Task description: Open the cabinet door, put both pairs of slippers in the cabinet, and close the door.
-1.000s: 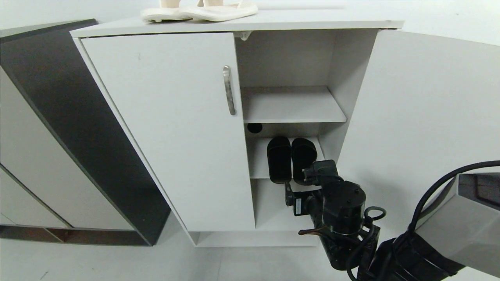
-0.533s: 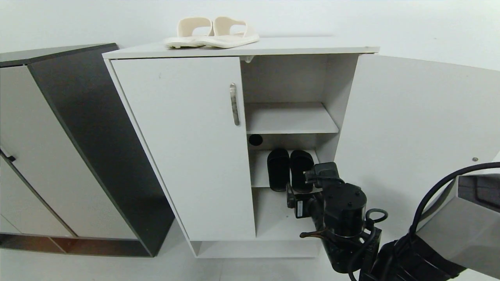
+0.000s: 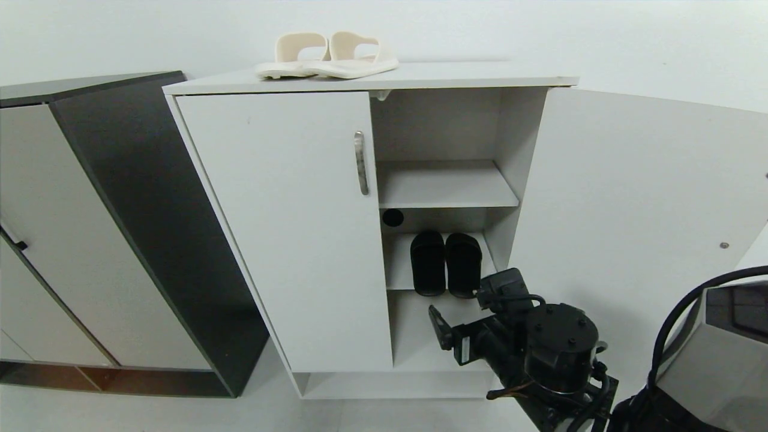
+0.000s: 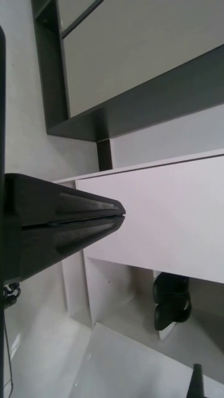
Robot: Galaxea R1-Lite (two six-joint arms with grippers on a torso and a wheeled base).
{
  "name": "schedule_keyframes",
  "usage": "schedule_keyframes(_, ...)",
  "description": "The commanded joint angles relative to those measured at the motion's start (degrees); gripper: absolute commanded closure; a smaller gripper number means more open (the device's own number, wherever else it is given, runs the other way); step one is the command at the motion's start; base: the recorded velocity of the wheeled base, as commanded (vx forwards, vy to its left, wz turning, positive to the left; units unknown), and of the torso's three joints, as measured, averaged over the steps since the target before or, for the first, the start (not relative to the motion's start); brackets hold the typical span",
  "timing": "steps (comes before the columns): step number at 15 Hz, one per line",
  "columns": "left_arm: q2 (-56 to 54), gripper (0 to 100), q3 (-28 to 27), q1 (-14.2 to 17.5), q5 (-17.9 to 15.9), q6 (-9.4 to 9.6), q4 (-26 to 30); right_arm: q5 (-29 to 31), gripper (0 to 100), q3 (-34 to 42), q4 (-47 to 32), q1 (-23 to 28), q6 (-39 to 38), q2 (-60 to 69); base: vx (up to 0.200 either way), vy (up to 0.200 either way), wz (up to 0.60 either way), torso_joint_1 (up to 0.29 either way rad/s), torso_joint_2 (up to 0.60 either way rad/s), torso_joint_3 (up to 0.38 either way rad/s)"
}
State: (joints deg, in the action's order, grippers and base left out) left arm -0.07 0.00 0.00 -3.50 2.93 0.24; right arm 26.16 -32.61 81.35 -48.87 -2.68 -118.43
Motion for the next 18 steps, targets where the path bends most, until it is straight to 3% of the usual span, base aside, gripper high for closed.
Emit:
schedule_keyframes(1, 0.07, 100, 0.0, 0.0, -0.02, -0.03, 0.02, -0.76, 0, 2.38, 0.48, 0.0, -0.04, 1.1, 0.0, 0.0, 0.0, 0.0, 0.0, 0.0)
schedule_keyframes(15, 0.07, 100, 0.0, 0.0, -0.02, -0.03, 0.02, -0.58, 0, 4.13, 1.71, 0.0, 2.42, -0.04, 0.0, 0.186, 0.0, 0.003, 0.0, 0.002)
schedule_keyframes(18, 0.07, 100, 0.0, 0.0, -0.02, -0.03, 0.02, -0.67, 0, 4.92, 6.37, 0.09, 3.91, -1.89, 0.0, 0.2, 0.0, 0.004, 0.0, 0.001)
